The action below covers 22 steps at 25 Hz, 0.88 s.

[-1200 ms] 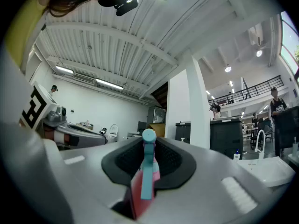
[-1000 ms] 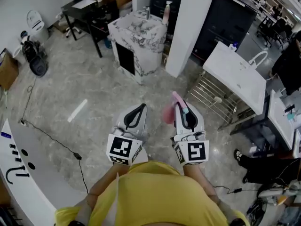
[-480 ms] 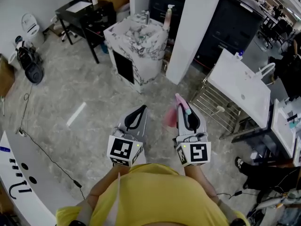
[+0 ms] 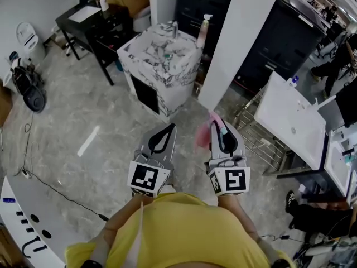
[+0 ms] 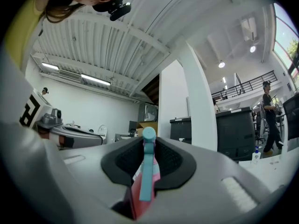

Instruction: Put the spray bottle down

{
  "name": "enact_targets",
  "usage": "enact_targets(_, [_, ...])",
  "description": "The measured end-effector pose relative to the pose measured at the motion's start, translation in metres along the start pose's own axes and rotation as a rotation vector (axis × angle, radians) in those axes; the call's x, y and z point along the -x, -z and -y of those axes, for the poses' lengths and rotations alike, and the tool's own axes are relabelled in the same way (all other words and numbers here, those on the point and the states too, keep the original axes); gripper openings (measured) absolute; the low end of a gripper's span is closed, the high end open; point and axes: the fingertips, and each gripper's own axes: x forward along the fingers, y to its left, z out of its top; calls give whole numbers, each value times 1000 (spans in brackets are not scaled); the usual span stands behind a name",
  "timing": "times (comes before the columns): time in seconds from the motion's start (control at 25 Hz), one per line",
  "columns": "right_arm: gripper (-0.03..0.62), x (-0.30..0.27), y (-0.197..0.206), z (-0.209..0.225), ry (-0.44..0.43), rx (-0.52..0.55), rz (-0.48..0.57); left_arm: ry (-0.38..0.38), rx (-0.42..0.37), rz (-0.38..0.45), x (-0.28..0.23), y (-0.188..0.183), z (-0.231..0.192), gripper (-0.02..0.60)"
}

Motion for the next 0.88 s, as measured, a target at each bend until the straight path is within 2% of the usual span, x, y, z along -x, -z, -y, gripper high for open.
enact_targets(0.16, [64,-40,11,8,21,-2,-8,26,-12,14,-34,0,-29,0])
enact_targets(0.4, [64,-73,23,12,48,-2,-31,58,23,-10,-58,14,-56,0])
enact_targets(0.68, [64,-105,29,14,50,6,-61,59,60,-20,-79,18,-85,0])
enact_targets(0.88, [64,-134,25,12,29,21,-38,34,73,-11,-88,20,-110,0])
